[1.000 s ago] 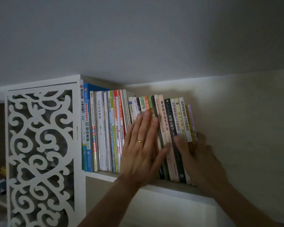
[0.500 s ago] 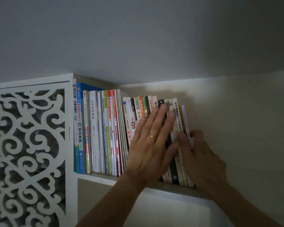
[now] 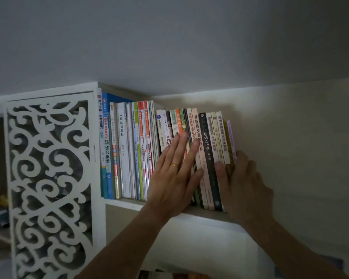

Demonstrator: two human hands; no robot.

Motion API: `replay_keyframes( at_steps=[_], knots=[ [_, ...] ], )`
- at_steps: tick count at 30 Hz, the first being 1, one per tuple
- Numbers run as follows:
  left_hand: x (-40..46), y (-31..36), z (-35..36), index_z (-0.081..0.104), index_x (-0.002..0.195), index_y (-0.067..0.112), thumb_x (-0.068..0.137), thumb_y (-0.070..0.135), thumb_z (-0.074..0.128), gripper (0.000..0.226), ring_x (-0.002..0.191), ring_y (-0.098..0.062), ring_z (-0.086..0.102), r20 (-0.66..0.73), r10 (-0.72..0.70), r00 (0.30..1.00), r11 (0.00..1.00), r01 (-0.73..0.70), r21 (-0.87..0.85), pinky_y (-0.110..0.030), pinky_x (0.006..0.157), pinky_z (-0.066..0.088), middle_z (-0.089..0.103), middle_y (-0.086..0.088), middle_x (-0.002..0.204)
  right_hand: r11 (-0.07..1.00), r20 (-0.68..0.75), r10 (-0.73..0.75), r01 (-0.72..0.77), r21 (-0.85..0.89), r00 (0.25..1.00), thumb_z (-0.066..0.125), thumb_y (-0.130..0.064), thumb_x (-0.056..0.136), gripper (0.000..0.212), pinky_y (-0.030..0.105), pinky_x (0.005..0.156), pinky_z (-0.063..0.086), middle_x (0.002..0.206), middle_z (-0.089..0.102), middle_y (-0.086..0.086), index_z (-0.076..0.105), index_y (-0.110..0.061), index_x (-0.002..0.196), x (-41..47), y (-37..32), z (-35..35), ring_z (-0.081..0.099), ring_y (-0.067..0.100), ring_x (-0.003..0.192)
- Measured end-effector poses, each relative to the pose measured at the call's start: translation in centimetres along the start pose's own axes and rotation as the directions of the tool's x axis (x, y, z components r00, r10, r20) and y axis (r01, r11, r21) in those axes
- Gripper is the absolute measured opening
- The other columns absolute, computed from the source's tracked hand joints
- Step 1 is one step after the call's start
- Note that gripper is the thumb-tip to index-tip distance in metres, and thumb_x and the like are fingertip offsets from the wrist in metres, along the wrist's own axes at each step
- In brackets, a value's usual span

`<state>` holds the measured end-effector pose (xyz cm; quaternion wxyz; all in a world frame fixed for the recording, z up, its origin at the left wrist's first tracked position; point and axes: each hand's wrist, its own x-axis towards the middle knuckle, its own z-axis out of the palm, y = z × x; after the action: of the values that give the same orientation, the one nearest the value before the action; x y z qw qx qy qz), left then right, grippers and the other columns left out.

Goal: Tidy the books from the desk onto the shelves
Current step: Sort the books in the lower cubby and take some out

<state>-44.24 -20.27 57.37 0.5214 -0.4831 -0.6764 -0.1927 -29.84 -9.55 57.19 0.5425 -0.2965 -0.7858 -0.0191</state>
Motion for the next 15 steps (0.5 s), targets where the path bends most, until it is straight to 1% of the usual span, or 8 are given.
replay_keyframes(
  at_steps=[3, 5, 7, 8, 10, 12, 14, 15],
  knots=[
    [-0.4, -0.2, 0.3, 0.001, 0.164, 0.018, 0.11, 0.05, 0.02, 0.066, 0.159, -0.024, -0.01, 0.037, -0.021, 0.999, 0.999, 0.019, 0.045, -0.047, 0.129, 0.006, -0.009, -0.011, 0.172, 0.999, 0.061, -0.011, 0.008, 0.048, 0.998, 0.006, -0.075, 0.092, 0.074, 0.04, 0.067, 0.057, 0.11, 0.056, 0.008, 0.03, -0.023, 0.138, 0.1, 0.4, 0.9, 0.062, 0.027, 0.088],
    [-0.5, 0.3, -0.2, 0.0, 0.164, 0.017, 0.11, 0.049, 0.02, 0.066, 0.159, -0.025, -0.011, 0.05, -0.021, 0.999, 1.0, 0.021, 0.009, -0.049, 0.129, 0.008, -0.01, -0.011, 0.171, 0.996, 0.071, -0.002, -0.004, 0.085, 0.997, 0.006, -0.079, 0.091, 0.077, 0.043, 0.07, 0.058, 0.111, 0.056, 0.01, 0.028, -0.024, 0.139, 0.1, 0.8, 1.0, 0.061, 0.028, 0.089],
    [-1.2, 1.0, -0.7, 0.001, 0.164, 0.017, 0.11, 0.049, 0.024, 0.067, 0.159, -0.024, -0.011, 0.064, -0.041, 0.997, 0.995, 0.046, -0.091, -0.051, 0.129, 0.008, -0.009, -0.009, 0.172, 0.993, 0.071, 0.033, -0.041, 0.111, 0.997, 0.016, -0.076, 0.092, 0.075, 0.042, 0.072, 0.056, 0.115, 0.055, 0.013, 0.027, -0.022, 0.143, -0.3, 0.6, 0.6, 0.059, 0.03, 0.093],
    [-2.1, 1.5, -0.9, 0.003, 0.164, 0.018, 0.11, 0.048, 0.026, 0.066, 0.159, -0.024, -0.01, 0.074, -0.053, 0.996, 0.988, 0.063, -0.139, -0.051, 0.128, 0.009, -0.008, -0.009, 0.172, 0.996, 0.044, 0.025, -0.029, 0.085, 0.999, 0.023, -0.072, 0.093, 0.075, 0.043, 0.075, 0.055, 0.119, 0.054, 0.014, 0.027, -0.018, 0.146, -0.9, 0.4, 0.4, 0.058, 0.031, 0.097],
    [-5.0, 2.2, -1.1, 0.012, 0.164, 0.017, 0.11, 0.044, 0.03, 0.063, 0.159, -0.026, -0.006, 0.092, -0.033, 0.995, 0.977, 0.051, -0.208, -0.054, 0.127, 0.013, -0.003, -0.011, 0.172, 0.999, -0.053, -0.044, 0.045, 0.021, 0.998, 0.035, -0.063, 0.097, 0.075, 0.046, 0.088, 0.052, 0.131, 0.052, 0.016, 0.029, -0.011, 0.151, -3.4, 0.0, -0.2, 0.054, 0.033, 0.113],
    [-9.0, 2.9, -1.3, 0.024, 0.162, 0.017, 0.108, 0.039, 0.041, 0.061, 0.159, -0.03, 0.001, 0.098, -0.018, 0.995, 0.964, 0.043, -0.261, -0.057, 0.125, 0.017, 0.003, -0.016, 0.171, 0.978, -0.126, -0.174, 0.186, 0.093, 0.977, 0.044, -0.054, 0.1, 0.07, 0.047, 0.107, 0.043, 0.146, 0.047, 0.017, 0.037, -0.007, 0.151, -7.4, 0.0, -0.9, 0.045, 0.033, 0.135],
    [-14.0, 3.6, -1.7, 0.034, 0.159, 0.015, 0.105, 0.033, 0.051, 0.059, 0.158, -0.033, 0.007, 0.111, -0.048, 0.993, 0.957, 0.078, -0.28, -0.059, 0.122, 0.02, 0.012, -0.02, 0.169, 0.928, -0.126, -0.302, 0.322, 0.19, 0.945, 0.055, -0.04, 0.1, 0.057, 0.049, 0.114, 0.037, 0.15, 0.046, 0.018, 0.049, -0.005, 0.144, -12.3, 0.7, -1.3, 0.037, 0.034, 0.144],
    [-16.7, 3.9, -1.8, 0.037, 0.157, 0.015, 0.104, 0.031, 0.054, 0.058, 0.158, -0.034, 0.01, 0.136, -0.073, 0.988, 0.948, 0.111, -0.297, -0.06, 0.121, 0.022, 0.015, -0.02, 0.169, 0.905, -0.083, -0.343, 0.353, 0.235, 0.935, 0.058, -0.035, 0.1, 0.05, 0.048, 0.114, 0.037, 0.149, 0.048, 0.017, 0.054, -0.005, 0.14, -15.0, 1.3, -1.2, 0.037, 0.034, 0.145]
  ],
)
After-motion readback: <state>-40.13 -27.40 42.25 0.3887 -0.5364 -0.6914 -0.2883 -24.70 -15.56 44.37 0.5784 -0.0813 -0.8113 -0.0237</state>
